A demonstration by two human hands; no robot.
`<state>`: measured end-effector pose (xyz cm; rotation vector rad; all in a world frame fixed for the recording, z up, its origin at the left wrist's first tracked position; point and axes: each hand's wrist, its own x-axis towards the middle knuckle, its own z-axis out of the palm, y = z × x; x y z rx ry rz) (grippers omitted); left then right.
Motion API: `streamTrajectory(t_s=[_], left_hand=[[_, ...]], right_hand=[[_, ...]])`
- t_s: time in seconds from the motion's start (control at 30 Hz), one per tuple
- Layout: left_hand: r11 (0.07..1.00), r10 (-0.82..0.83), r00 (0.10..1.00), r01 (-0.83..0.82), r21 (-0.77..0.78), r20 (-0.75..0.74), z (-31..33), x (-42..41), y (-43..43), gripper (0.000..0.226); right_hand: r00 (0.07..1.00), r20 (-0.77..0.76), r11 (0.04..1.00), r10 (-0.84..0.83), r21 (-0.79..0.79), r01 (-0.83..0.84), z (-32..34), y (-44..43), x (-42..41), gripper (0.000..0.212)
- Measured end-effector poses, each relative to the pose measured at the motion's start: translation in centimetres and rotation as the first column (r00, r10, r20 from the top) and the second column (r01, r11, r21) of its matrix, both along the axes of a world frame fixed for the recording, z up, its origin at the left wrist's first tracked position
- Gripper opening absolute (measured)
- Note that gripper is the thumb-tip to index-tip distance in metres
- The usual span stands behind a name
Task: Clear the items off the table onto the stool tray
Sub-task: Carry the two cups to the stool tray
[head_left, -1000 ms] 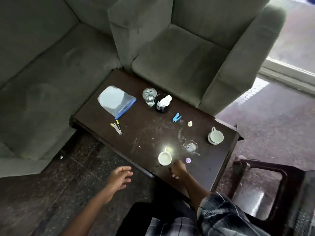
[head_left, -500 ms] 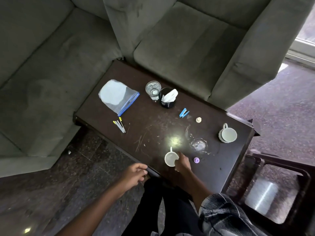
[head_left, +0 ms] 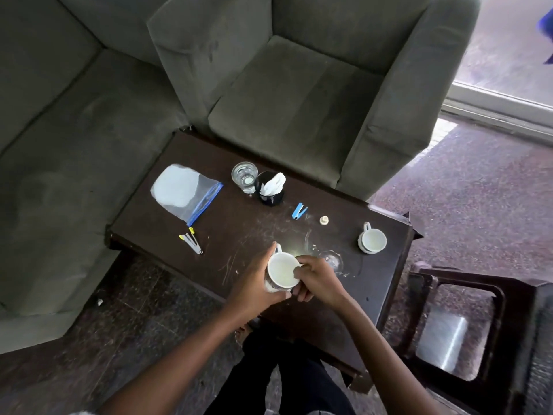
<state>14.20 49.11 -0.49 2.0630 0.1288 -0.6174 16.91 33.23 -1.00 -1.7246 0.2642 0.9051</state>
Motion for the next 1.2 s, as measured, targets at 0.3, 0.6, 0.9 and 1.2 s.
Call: streamTrajectory(t_s=[0.3, 0.6, 0.9, 1.2], left_hand=[[0.997, 0.045, 0.998, -0.047, 0.056, 0.042, 1.2, 1.5, -3.2, 0.078], [0.997, 0.071, 0.985, -0.069, -0.018, 0.160, 2.2, 3.8, -5.2, 0.078], [0.989, 0.126, 0.958, -0.140, 0.037, 0.258, 4.0, 4.0, -3.2, 0.078], [0.992, 0.113, 0.949, -0.123, 0.018, 0.294, 6.7, 1.0, -4.2, 0.068]], right_hand=[[0.976, 0.075, 0.979, -0.202, 0.009, 0.202, -2.9, -7.9, 2.4, 0.023], [0.966, -0.015, 0.570, 0.259, -0.805, -0.165, -14.0, -14.4, 6.7, 0.079], [0.986, 0.018, 0.617, 0.164, -0.782, -0.088, -15.7, -13.9, 6.8, 0.052], [0.950, 0.204, 0.705, 0.237, -0.709, -0.024, -6.3, -13.1, 0.4, 0.056]])
